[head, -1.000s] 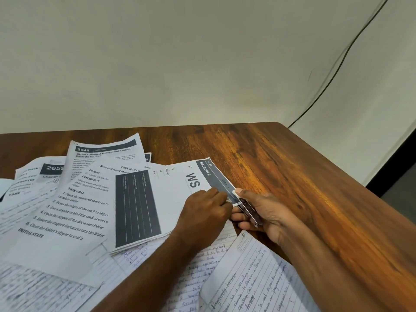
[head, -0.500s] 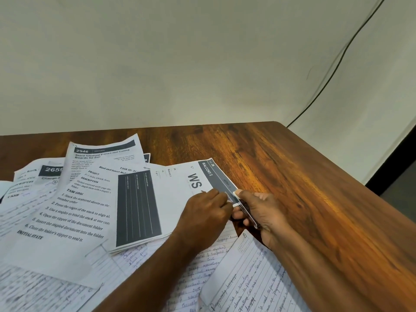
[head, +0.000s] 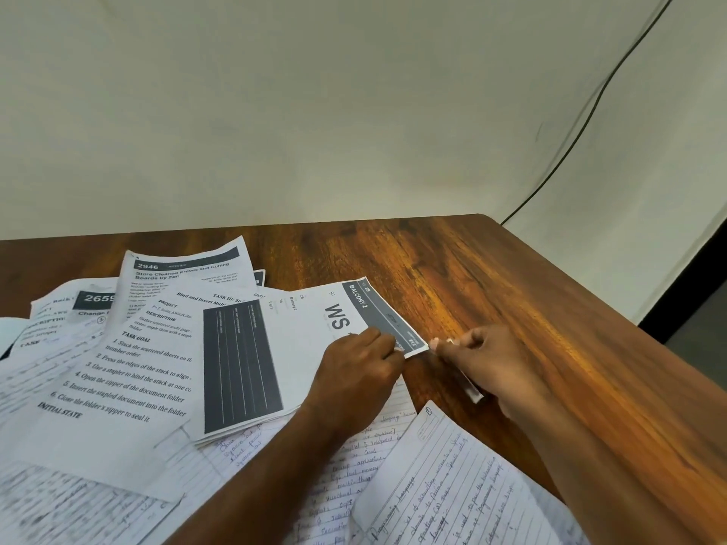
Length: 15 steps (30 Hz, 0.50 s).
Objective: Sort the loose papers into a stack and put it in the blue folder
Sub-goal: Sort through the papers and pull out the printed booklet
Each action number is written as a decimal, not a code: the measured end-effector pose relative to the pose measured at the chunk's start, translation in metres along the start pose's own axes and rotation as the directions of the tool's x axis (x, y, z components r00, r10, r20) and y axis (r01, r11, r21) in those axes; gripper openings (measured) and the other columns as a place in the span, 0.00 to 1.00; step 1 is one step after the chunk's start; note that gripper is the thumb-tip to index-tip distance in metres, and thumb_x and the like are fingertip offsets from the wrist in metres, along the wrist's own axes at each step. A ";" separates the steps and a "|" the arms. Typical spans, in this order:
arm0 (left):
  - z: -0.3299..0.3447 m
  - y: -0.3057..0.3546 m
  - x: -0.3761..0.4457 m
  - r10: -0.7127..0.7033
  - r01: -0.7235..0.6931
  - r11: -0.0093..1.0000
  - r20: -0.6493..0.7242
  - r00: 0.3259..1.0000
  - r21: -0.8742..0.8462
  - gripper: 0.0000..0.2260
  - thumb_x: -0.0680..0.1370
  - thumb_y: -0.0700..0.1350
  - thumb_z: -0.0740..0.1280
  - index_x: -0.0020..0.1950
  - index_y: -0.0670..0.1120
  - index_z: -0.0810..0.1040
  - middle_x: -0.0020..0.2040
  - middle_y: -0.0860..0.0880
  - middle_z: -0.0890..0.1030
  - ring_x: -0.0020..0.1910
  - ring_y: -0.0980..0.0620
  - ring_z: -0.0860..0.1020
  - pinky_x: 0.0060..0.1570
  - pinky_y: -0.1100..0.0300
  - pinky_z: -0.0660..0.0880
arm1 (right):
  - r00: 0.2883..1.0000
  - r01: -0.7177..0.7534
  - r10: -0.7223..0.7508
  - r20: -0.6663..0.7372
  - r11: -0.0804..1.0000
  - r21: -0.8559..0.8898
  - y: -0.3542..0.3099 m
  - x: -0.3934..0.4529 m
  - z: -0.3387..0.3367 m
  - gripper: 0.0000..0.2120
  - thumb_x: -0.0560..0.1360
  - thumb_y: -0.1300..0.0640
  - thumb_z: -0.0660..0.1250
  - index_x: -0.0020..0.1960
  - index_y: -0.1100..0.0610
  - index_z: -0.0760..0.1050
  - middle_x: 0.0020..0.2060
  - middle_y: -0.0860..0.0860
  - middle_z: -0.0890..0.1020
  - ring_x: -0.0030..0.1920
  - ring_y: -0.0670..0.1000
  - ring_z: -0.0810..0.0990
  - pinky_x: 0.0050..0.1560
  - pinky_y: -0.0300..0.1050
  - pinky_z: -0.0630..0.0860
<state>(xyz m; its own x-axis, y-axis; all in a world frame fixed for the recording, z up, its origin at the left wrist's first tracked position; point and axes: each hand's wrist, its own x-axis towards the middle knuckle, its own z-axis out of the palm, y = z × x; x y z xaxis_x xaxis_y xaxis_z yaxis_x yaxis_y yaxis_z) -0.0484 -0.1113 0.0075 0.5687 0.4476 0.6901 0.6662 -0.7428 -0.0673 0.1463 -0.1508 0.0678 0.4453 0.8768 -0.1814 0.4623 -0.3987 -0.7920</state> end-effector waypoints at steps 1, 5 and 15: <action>0.000 0.000 0.000 -0.002 0.002 1.000 -0.001 1.000 0.003 0.06 0.73 0.44 0.80 0.46 0.44 0.86 0.40 0.47 0.83 0.38 0.49 0.80 0.32 0.57 0.75 | 0.999 0.028 -0.032 -0.028 0.993 -0.114 0.002 0.000 -0.002 0.15 0.72 0.46 0.80 0.43 0.57 0.83 0.39 0.54 0.86 0.43 0.53 0.84 0.41 0.52 0.79; 0.001 0.000 0.000 -0.010 0.010 1.000 0.008 1.000 0.018 0.08 0.72 0.44 0.81 0.48 0.45 0.87 0.42 0.47 0.84 0.39 0.49 0.81 0.32 0.58 0.76 | 0.997 0.035 -0.052 -0.058 0.965 -0.262 0.007 0.001 0.000 0.15 0.68 0.46 0.83 0.41 0.54 0.83 0.37 0.50 0.85 0.41 0.48 0.83 0.37 0.46 0.77; 0.003 -0.002 -0.002 -0.043 0.044 0.999 -0.043 0.998 0.020 0.10 0.72 0.45 0.81 0.49 0.44 0.86 0.44 0.46 0.85 0.39 0.49 0.82 0.34 0.59 0.78 | 0.978 0.180 -0.194 -0.073 0.968 -0.174 -0.005 -0.011 0.005 0.19 0.67 0.41 0.82 0.49 0.49 0.80 0.39 0.46 0.85 0.40 0.46 0.84 0.37 0.43 0.78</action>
<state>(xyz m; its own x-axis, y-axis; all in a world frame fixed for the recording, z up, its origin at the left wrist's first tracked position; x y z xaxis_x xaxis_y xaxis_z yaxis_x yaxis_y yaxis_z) -0.0490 -0.1091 0.0038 0.5182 0.4573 0.7228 0.7002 -0.7121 -0.0515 0.1354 -0.1577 0.0709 0.4016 0.9156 0.0191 0.6610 -0.2754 -0.6980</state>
